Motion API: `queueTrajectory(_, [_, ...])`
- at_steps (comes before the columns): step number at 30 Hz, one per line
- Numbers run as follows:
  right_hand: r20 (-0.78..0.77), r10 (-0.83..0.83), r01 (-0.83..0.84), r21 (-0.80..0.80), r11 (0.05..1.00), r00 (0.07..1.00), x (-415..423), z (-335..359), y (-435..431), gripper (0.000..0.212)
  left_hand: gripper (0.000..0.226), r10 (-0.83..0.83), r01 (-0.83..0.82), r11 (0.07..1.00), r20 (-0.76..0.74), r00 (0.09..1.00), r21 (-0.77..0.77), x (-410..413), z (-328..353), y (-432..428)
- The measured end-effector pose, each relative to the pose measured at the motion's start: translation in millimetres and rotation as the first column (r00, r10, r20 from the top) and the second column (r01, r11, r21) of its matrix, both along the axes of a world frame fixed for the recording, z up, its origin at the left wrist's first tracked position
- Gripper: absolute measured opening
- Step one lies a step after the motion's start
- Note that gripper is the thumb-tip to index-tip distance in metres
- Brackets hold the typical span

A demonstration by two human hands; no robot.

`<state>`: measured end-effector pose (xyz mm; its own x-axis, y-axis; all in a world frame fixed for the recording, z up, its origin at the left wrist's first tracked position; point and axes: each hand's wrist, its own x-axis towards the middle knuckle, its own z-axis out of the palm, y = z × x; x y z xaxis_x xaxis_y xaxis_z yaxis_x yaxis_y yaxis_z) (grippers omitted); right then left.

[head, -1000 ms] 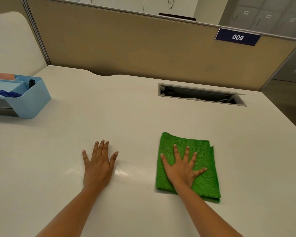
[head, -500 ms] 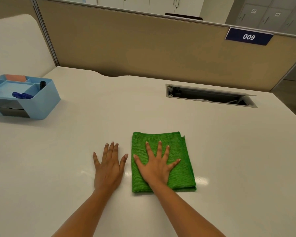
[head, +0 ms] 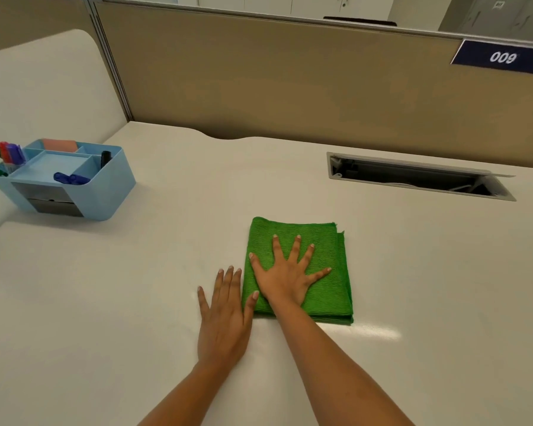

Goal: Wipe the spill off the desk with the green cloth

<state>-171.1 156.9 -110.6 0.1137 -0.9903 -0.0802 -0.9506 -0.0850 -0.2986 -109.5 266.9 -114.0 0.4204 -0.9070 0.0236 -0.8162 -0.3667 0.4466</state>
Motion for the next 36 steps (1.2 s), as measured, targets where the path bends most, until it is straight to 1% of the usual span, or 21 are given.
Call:
queueTrajectory(1, [0.003,-0.004,0.004,0.001,1.0,1.0,5,0,-3,0.074,0.078,0.001,-0.002,1.0,-0.019,1.0,-0.015,0,0,0])
queueTrajectory(4, [0.015,-0.017,0.017,-0.003,1.0,1.0,21,-1,-10,0.075,0.103,0.006,-0.01,0.999,-0.073,0.997,-0.051,3,-1,1])
queueTrajectory(6, [0.016,-0.019,0.018,0.003,1.0,1.0,29,-2,-12,0.074,0.105,0.015,-0.027,0.996,-0.137,0.99,-0.088,7,-1,0])
queueTrajectory(7, [0.015,-0.018,0.018,0.009,1.0,1.0,32,-2,-13,0.074,0.099,0.013,-0.032,0.994,-0.175,0.984,-0.106,8,-1,0])
queueTrajectory(10, [0.035,-0.01,0.009,0.031,0.999,0.999,35,-2,-15,0.068,0.06,0.013,-0.047,0.991,-0.264,0.964,-0.122,11,-2,-3])
queueTrajectory(11, [0.044,-0.004,0.002,0.037,0.999,0.999,34,-1,-15,0.065,0.055,0.016,-0.055,0.99,-0.282,0.959,-0.128,11,-2,-3])
queueTrajectory(14, [0.041,0.061,-0.063,0.036,0.997,0.997,25,2,-17,0.057,0.053,0.026,-0.074,0.986,-0.306,0.952,-0.147,13,-2,-4])
queueTrajectory(17, [-0.025,0.167,-0.168,-0.037,0.985,0.986,3,7,-25,0.051,0.054,0.016,-0.065,0.982,-0.263,0.965,-0.177,12,3,-12])
queueTrajectory(19, [-0.058,0.207,-0.211,-0.073,0.975,0.977,-12,8,-30,0.049,0.054,-0.02,-0.015,0.985,-0.201,0.979,-0.173,11,6,-22])
queueTrajectory(22, [-0.076,0.214,-0.22,-0.078,0.972,0.974,-28,2,-31,0.055,0.06,-0.133,0.126,0.988,-0.08,0.988,-0.086,10,10,-39])
queueTrajectory(24, [-0.083,0.217,-0.222,-0.061,0.973,0.973,-35,-4,-29,0.059,0.073,-0.2,0.199,0.98,-0.018,0.98,-0.009,11,10,-49])
queueTrajectory(26, [-0.092,0.219,-0.224,-0.055,0.973,0.971,-38,-9,-28,0.062,0.072,-0.241,0.239,0.969,0.029,0.97,0.062,12,7,-55])
queueTrajectory(30, [-0.093,0.221,-0.228,-0.077,0.971,0.971,-35,-12,-28,0.062,0.065,-0.278,0.266,0.957,0.098,0.956,0.117,17,-2,-53])
queueTrajectory(36, [-0.086,0.224,-0.231,-0.086,0.969,0.971,-34,-11,-25,0.062,0.064,-0.278,0.261,0.956,0.13,0.952,0.132,18,-7,-53])
